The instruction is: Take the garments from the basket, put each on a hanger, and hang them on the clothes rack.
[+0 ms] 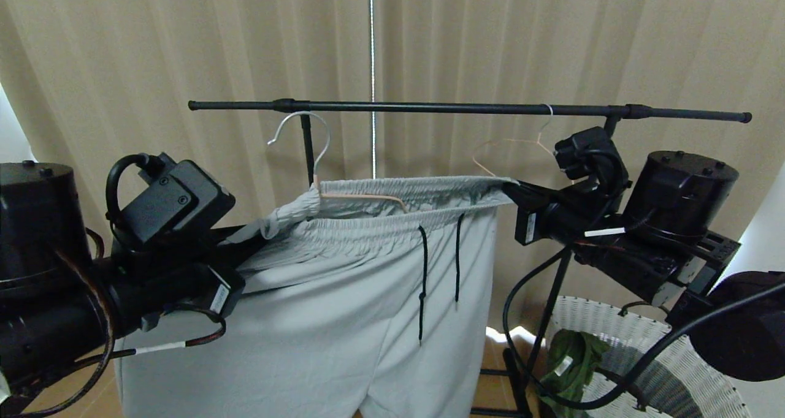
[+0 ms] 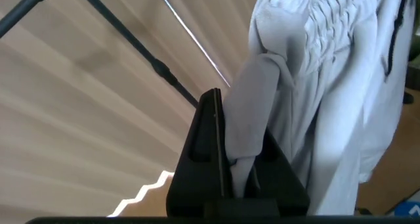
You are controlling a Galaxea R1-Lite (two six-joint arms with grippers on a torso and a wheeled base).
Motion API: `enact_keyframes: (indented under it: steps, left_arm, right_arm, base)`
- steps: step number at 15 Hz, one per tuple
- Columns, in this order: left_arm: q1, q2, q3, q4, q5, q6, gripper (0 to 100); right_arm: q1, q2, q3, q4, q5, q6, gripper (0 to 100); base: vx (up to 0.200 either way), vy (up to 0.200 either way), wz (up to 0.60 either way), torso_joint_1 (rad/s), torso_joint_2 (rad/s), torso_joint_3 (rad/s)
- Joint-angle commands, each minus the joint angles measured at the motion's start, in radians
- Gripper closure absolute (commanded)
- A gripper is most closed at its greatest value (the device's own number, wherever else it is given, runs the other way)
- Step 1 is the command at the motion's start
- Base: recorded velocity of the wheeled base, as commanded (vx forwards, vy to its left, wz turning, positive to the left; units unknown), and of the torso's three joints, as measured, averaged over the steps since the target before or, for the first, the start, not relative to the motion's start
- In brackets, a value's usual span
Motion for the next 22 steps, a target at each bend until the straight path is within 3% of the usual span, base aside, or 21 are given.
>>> enact_keyframes:
  steps: [1,5,6,9,12,13,19,22]
  left_arm:
    - [-0.003,0.013,-0.023,-0.001,0.001,-0.013,100]
    - [-0.004,0.019,-0.031,-0.001,0.001,-0.041,100]
    - [-0.006,0.021,-0.031,-0.001,-0.001,-0.056,100]
    - [-0.026,0.025,-0.031,-0.001,-0.002,-0.065,100]
    - [-0.056,0.022,-0.022,-0.024,-0.004,-0.062,100]
    - [-0.061,0.024,-0.019,-0.037,-0.004,-0.061,100]
    - [-0.119,0.024,0.029,-0.078,-0.007,-0.042,100]
    - [-0.124,0.025,0.023,-0.079,-0.009,-0.036,100]
  right_arm:
    - [0.079,-0.016,0.006,0.023,0.002,-0.009,100]
    - [0.180,-0.031,0.006,0.080,0.002,-0.045,100]
    - [0.200,-0.041,0.007,0.083,0.002,-0.052,0]
    - [0.231,-0.045,0.001,0.095,-0.001,-0.072,0]
    - [0.226,-0.036,-0.017,0.089,0.001,-0.207,0]
    - [0.226,-0.033,-0.025,0.087,-0.001,-0.217,0]
    - [0.182,0.094,-0.230,0.090,-0.004,-0.392,0]
    - [0.180,0.124,-0.252,0.089,-0.004,-0.407,0]
  base:
    - [0.000,0.000,0.00,0.000,0.00,0.000]
    - [0.000,0.000,0.00,0.000,0.00,0.000]
    - [0.000,0.000,0.00,0.000,0.00,0.000]
    - [0.000,0.000,0.00,0.000,0.00,0.000]
    - [0.000,0.000,0.00,0.000,0.00,0.000]
    - [0.000,0.000,0.00,0.000,0.00,0.000]
    - [0.000,0.000,0.00,0.000,0.00,0.000]
    - [0.000,0.000,0.00,0.000,0.00,0.000]
